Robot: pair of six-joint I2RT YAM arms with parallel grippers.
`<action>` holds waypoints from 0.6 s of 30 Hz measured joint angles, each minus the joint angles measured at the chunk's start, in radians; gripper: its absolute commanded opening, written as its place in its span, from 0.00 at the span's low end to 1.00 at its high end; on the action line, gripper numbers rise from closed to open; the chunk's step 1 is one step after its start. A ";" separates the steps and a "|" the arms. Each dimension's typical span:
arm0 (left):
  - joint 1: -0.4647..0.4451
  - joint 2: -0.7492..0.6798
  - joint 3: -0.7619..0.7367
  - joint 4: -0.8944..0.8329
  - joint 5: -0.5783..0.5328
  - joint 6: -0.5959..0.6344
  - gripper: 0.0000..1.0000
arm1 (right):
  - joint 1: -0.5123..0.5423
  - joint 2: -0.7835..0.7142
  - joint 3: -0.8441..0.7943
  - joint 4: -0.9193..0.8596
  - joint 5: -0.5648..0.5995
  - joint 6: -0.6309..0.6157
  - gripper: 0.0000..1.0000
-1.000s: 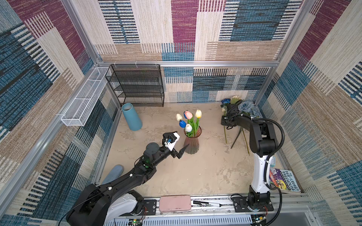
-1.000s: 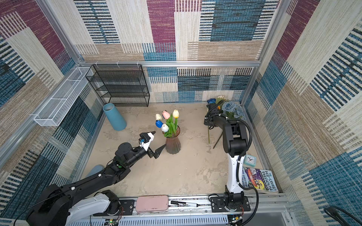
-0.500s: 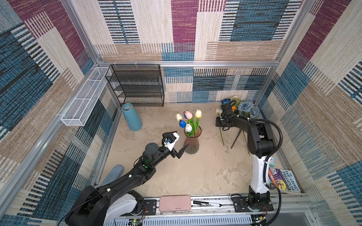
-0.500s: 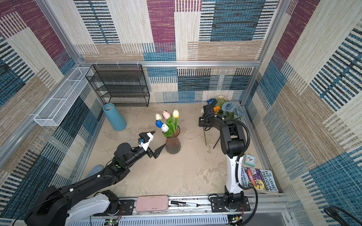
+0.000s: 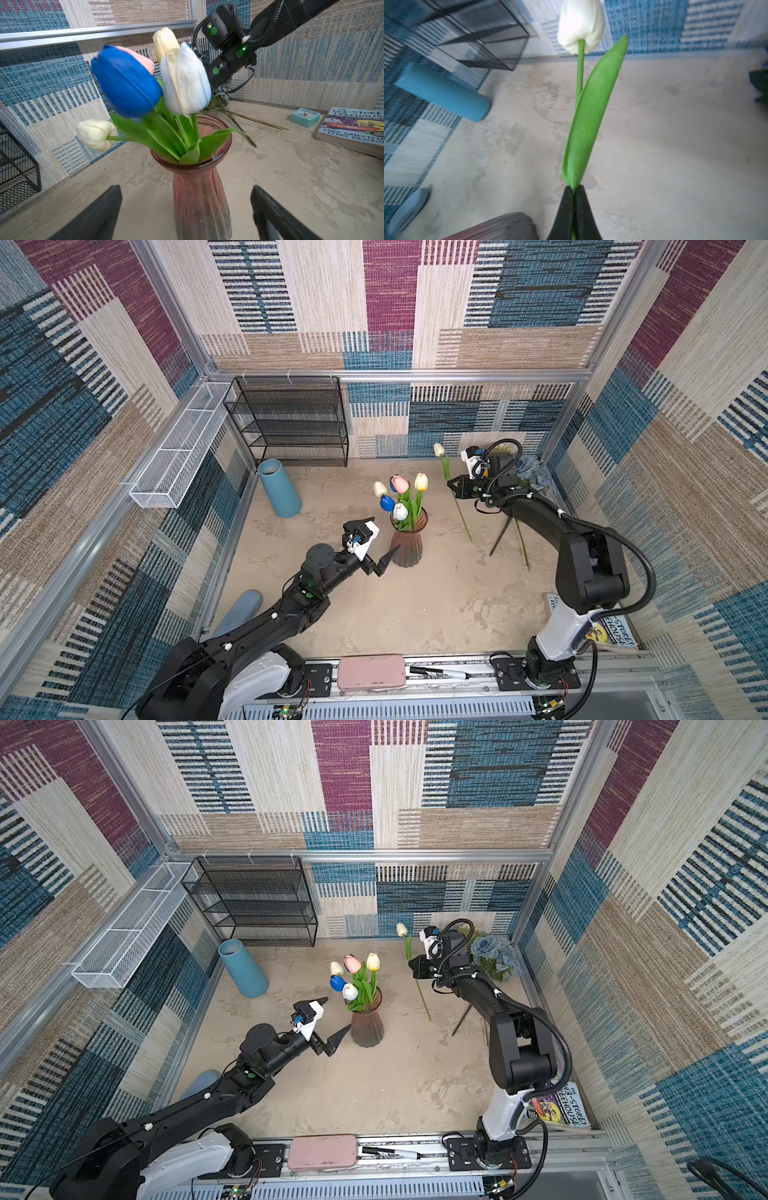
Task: Arrange the flowers into the vase
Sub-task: 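Carry the white tulip over the pink vase and lower its stem in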
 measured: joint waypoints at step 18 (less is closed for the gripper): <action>0.000 0.023 0.000 0.014 -0.021 0.000 0.99 | 0.165 -0.501 -0.563 1.344 -0.087 0.367 0.00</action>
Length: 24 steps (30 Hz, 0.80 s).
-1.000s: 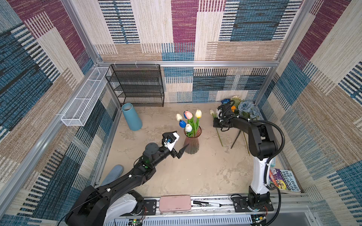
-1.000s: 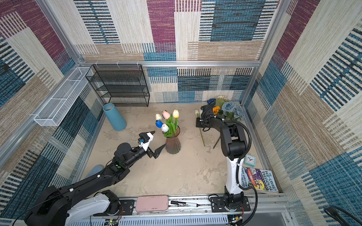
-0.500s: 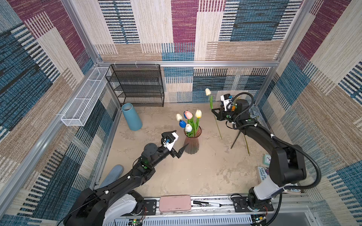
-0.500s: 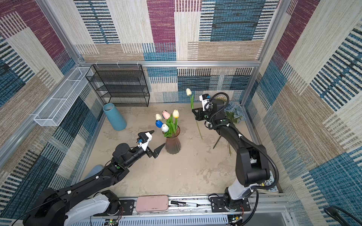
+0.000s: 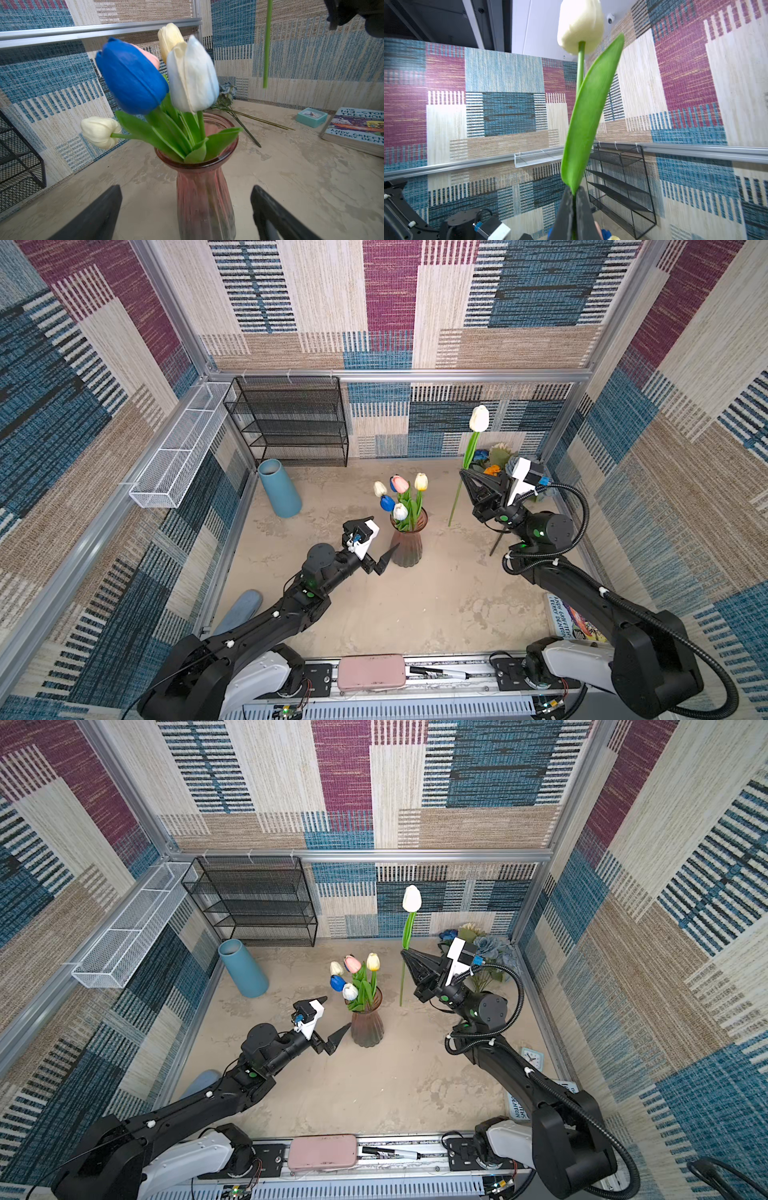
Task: Arrange the flowers into the vase
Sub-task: 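Carry the white tulip over the pink vase and lower its stem in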
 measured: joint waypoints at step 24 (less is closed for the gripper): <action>0.000 -0.013 -0.017 0.018 0.003 -0.004 0.99 | 0.152 0.335 0.091 0.147 0.084 0.030 0.00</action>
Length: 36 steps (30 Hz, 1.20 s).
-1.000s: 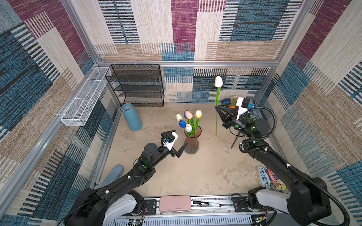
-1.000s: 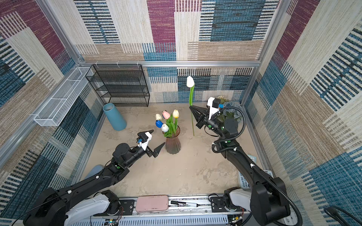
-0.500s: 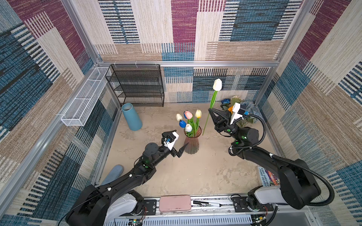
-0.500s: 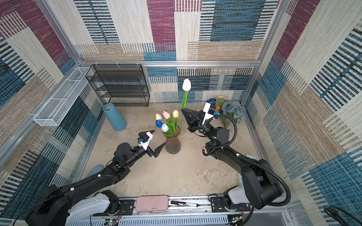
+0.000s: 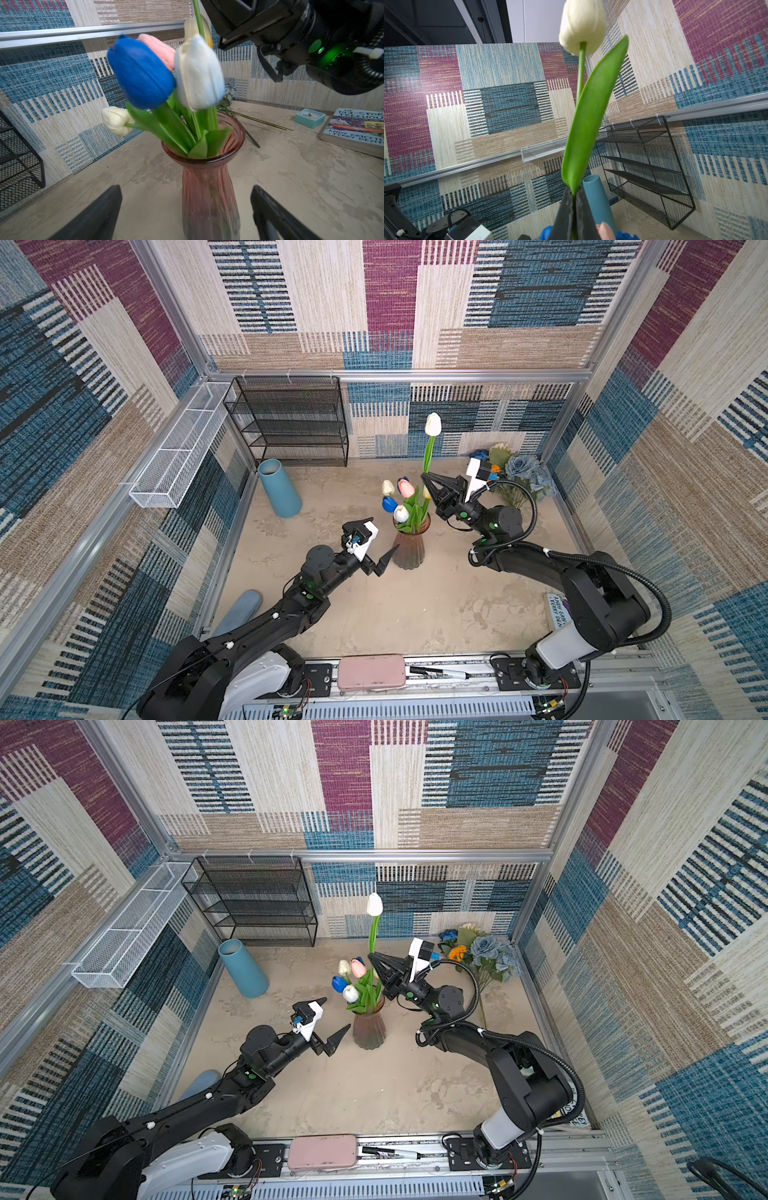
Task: Arrange the flowers into the vase
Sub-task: 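Carry the white tulip over the pink vase and lower its stem in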
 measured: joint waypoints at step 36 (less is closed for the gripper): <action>0.000 0.046 0.021 0.002 0.000 0.001 0.99 | 0.063 -0.090 -0.141 -0.158 -0.069 -0.468 0.51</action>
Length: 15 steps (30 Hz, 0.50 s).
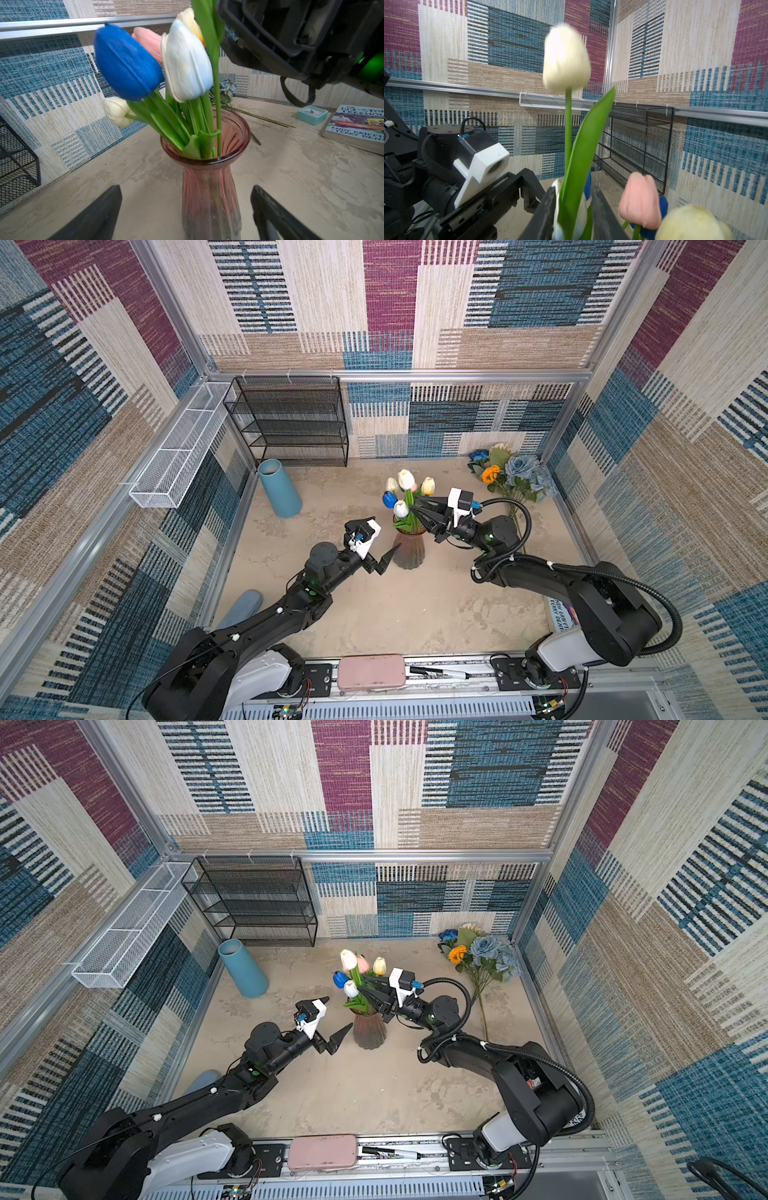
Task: Arrange the flowers into the vase
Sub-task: 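Carry the white tulip over the pink vase and lower its stem in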
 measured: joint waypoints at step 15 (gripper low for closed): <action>0.000 0.010 0.000 -0.002 0.000 0.000 0.99 | 0.000 -0.240 -0.130 -0.158 0.151 -0.073 0.87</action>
